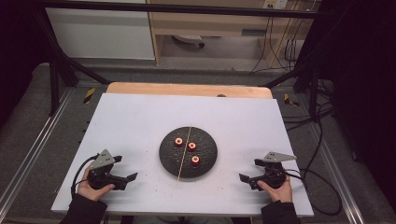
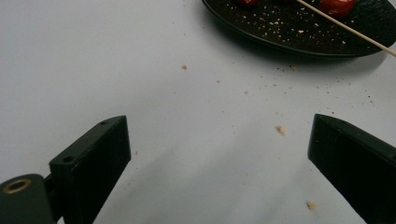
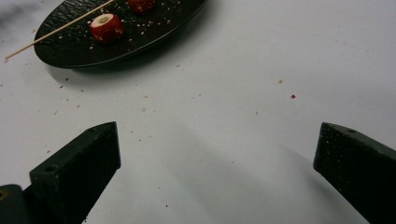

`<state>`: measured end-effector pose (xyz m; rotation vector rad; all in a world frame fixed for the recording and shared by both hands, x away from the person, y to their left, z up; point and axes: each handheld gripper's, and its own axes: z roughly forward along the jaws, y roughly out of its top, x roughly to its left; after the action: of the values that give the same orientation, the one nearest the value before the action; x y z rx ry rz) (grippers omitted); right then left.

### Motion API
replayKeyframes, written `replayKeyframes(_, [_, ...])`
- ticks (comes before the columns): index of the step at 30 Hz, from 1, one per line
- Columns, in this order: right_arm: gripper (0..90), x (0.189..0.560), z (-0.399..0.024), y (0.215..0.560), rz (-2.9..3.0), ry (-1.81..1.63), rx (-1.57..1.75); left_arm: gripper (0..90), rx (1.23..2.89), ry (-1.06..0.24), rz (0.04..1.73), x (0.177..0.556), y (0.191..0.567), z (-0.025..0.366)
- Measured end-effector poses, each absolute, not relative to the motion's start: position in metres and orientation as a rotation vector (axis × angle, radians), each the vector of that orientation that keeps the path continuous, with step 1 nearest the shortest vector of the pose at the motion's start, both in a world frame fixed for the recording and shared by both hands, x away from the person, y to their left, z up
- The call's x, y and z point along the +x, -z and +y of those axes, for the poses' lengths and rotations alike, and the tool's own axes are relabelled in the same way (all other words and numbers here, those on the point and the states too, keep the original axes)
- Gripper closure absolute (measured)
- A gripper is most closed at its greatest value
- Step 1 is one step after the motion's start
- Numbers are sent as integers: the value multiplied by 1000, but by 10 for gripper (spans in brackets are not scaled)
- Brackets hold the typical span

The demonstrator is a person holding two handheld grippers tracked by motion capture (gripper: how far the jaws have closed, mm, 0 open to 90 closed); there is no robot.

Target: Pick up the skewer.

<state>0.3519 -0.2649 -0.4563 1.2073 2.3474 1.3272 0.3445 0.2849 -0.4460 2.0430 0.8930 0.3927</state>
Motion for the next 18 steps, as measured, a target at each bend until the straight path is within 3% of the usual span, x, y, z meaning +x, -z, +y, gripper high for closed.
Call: replayKeyframes(18, [8,351,-265,456,2349,-1309,1215,46,2081,-383,857,341,444,266])
